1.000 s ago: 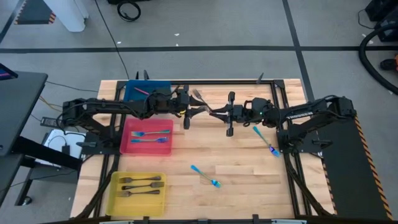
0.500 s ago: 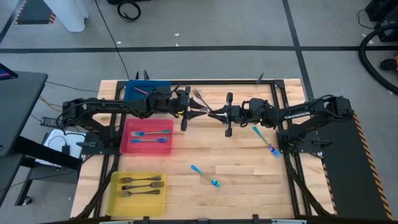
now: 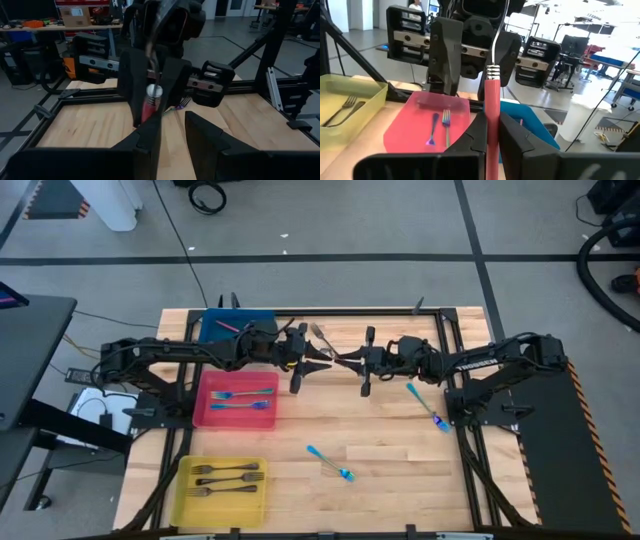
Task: Sort silverware by color (type)
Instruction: Put the pink fork into the blue bin
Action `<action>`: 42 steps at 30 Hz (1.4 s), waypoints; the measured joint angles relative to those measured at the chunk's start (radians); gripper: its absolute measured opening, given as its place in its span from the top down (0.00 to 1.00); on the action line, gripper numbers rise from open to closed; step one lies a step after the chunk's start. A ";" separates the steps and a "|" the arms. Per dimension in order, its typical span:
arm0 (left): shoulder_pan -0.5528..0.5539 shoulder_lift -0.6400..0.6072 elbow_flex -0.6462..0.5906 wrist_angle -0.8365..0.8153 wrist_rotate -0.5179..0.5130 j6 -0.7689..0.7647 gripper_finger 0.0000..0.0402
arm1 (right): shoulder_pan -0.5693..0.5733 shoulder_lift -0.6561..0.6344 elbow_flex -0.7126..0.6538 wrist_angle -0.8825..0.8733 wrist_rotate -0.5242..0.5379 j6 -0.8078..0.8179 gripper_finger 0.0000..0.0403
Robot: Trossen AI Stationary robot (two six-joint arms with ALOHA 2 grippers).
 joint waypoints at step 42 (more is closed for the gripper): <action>0.011 0.000 0.000 0.068 -0.033 -0.001 0.77 | 0.003 -0.007 0.000 -0.018 -0.045 0.030 0.92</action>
